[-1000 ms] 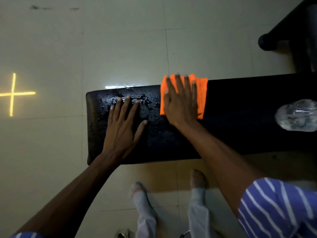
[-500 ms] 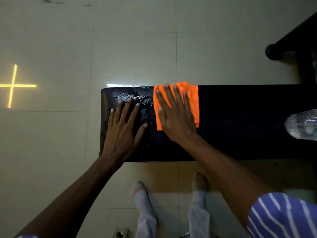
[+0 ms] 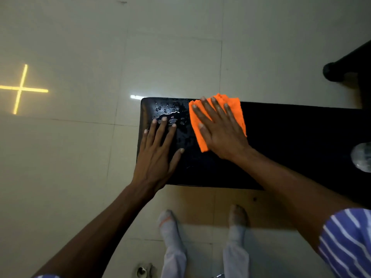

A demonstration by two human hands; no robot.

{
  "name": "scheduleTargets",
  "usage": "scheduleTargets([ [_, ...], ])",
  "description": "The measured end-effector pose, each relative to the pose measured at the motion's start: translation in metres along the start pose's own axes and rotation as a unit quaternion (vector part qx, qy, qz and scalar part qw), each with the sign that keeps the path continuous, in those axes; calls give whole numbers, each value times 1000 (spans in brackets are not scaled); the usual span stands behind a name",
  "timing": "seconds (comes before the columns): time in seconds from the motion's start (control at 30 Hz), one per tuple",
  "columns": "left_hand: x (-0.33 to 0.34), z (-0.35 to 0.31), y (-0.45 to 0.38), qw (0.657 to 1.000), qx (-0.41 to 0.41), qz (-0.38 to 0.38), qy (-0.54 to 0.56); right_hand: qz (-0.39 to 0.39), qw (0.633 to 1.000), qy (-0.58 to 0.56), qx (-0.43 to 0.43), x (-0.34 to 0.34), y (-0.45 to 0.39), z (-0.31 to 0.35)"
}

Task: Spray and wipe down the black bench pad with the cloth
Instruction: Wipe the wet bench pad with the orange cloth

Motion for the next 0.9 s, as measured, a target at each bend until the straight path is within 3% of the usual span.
scheduleTargets([
  [0.17, 9, 4, 10, 1000, -3, 10, -8, -36, 981, -63, 178, -7, -55, 13],
  [0.27, 8, 6, 19, 1000, -8, 6, 1, -39, 996, -37, 74, 2, -44, 54],
  [0.37, 8, 10, 32, 1000, -18, 5, 8, 1, 1000, -13, -21, 2, -37, 48],
  [0.53, 11, 16, 39, 1000, -8, -2, 6, -4, 990, -75, 122, -5, -82, 51],
  [0.63, 10, 15, 39, 1000, -10, -2, 17, -10, 998, -41, 39, 0, -62, 80],
  [0.73, 6, 15, 42, 1000, -13, -3, 22, 27, 998, -9, -59, 0, -53, 69],
  [0.9, 1, 21, 46, 1000, -13, 4, 28, 18, 995, -68, 67, -5, -88, 73],
])
Point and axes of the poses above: each hand's wrist, its own y-axis away from the middle knuckle, its own x-axis out of the palm, z = x × y, the point moved 7 cm from there along -y, towards the middle knuckle, and after that the axes turned 5 degrees about z, right-handed, at the moved point
